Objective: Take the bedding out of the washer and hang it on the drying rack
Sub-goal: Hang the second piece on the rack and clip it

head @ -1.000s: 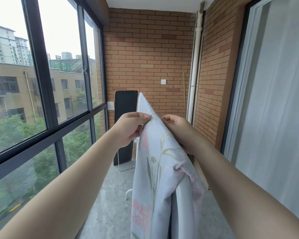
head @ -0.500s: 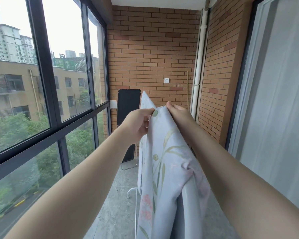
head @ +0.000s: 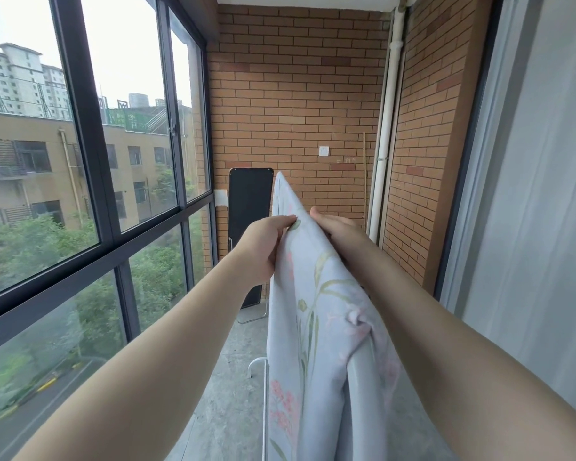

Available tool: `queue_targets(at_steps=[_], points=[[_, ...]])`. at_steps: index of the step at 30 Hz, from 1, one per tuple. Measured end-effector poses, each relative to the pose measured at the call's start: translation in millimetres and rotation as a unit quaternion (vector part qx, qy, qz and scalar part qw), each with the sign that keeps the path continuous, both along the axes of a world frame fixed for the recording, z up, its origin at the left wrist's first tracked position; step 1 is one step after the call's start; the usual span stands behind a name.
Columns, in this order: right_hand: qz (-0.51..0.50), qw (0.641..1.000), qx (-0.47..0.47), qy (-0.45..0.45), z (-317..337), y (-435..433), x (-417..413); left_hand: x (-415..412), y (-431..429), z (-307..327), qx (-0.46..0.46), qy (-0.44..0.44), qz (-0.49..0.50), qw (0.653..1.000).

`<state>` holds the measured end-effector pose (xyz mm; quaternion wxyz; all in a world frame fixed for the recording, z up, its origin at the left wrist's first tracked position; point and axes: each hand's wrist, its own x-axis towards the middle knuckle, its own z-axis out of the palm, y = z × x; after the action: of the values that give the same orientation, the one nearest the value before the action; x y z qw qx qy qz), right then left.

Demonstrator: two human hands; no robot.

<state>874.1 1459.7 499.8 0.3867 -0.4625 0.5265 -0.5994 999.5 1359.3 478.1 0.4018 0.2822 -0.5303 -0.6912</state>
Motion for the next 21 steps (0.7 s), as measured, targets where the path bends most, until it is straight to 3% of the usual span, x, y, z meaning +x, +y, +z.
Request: queue_targets(at_steps=[3,10,13,17,19,21], points=[[-0.023,1.0,-0.007,-0.008,-2,-5,0,-1,3,-4,-0.014,0.001,0.006,1.0],[-0.061,0.991,-0.003,0.116,-4,5,12,-6,22,-12,-0.055,0.014,0.054,0.997],[-0.094,0.98,-0.008,0.174,-4,8,14,-5,32,-11,-0.083,-0.023,0.099,0.991],[-0.105,0.969,0.005,0.225,-10,16,13,8,54,-14,-0.209,-0.133,0.198,0.948],[-0.124,0.947,-0.026,0.294,-16,30,14,22,72,-20,-0.278,-0.124,0.237,0.923],[-0.111,0.953,-0.068,0.275,-22,50,18,33,94,-27,-0.324,-0.117,0.236,0.909]])
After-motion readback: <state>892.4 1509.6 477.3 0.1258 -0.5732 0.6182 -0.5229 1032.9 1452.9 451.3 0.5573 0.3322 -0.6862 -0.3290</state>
